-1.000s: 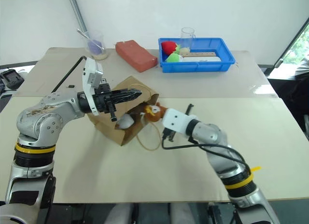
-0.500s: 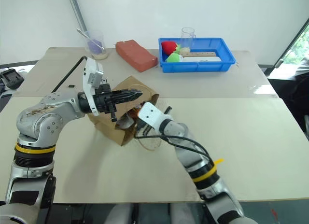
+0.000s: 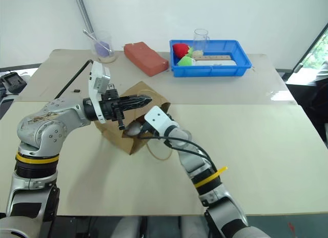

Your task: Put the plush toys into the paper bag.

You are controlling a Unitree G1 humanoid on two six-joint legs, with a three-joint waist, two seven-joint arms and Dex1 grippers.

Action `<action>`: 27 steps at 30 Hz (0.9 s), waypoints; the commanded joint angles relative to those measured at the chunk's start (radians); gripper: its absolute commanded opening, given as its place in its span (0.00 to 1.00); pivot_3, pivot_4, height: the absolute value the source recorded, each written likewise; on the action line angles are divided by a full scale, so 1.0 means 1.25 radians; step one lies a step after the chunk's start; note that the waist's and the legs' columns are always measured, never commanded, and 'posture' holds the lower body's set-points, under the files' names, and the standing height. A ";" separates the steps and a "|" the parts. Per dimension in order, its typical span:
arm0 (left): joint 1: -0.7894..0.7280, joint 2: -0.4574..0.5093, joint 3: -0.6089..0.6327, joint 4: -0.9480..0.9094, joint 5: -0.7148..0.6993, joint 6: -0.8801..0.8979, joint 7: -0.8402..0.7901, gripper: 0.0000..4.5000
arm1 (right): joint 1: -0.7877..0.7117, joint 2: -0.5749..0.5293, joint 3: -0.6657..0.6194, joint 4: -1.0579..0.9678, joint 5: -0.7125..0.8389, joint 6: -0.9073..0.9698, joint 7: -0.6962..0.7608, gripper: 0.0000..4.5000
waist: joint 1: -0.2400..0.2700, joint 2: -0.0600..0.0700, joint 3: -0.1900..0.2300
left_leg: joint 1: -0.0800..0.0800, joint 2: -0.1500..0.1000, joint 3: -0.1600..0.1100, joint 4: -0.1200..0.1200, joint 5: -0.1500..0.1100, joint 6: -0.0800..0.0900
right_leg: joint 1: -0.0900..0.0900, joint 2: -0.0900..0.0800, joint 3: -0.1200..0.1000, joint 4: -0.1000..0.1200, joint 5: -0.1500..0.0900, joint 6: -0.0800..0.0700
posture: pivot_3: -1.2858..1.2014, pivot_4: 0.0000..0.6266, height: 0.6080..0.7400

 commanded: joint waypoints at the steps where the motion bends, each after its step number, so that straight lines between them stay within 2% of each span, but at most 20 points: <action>1: -0.001 -0.001 0.016 -0.021 -0.006 -0.008 0.005 0.00 | 0.024 -0.024 -0.003 -0.114 0.018 0.013 0.038 0.93 | 0.000 0.000 0.000 | 0.000 0.000 0.000 0.000 0.000 0.000 | 0.000 0.000 0.000 0.000 0.000 0.000 | 0.52 0.24 1.00; 7: 0.005 -0.004 0.016 -0.019 -0.001 -0.013 0.014 0.00 | 0.095 -0.094 -0.028 -0.322 0.102 0.096 0.148 0.93 | 0.000 0.000 0.000 | 0.000 0.000 0.000 0.000 0.000 0.000 | 0.000 0.000 0.000 0.000 0.000 0.000 | 0.52 0.24 1.00; 12: 0.010 -0.003 0.020 -0.019 0.001 -0.016 0.018 0.00 | 0.163 -0.166 -0.108 -0.461 0.233 0.259 0.233 0.93 | 0.002 0.000 0.000 | 0.000 0.000 0.000 0.000 0.000 0.000 | 0.001 0.000 -0.001 -0.001 0.000 0.000 | 0.52 0.24 1.00; 17: 0.015 -0.002 0.021 -0.020 0.000 -0.018 0.021 0.00 | 0.244 -0.231 -0.141 -0.478 0.286 0.341 0.248 0.93 | 0.004 0.000 0.000 | 0.000 0.000 0.000 0.000 0.000 0.000 | 0.001 0.000 -0.001 -0.001 0.000 0.000 | 0.52 0.24 1.00; 24: 0.017 0.003 0.025 -0.023 0.002 -0.019 0.023 0.00 | 0.283 -0.202 -0.119 -0.422 0.297 0.357 0.191 0.93 | -0.001 0.000 0.000 | 0.001 0.001 0.001 0.000 0.000 0.000 | 0.001 0.001 0.000 0.000 0.000 0.000 | 0.52 0.24 1.00; 27: 0.019 0.009 0.032 -0.021 0.002 -0.019 0.025 0.00 | 0.277 -0.208 -0.092 -0.411 0.297 0.333 0.200 0.74 | 0.000 0.000 0.000 | 0.001 0.000 0.001 0.001 0.000 0.000 | 0.002 0.001 0.000 -0.001 0.000 0.000 | 0.52 0.24 1.00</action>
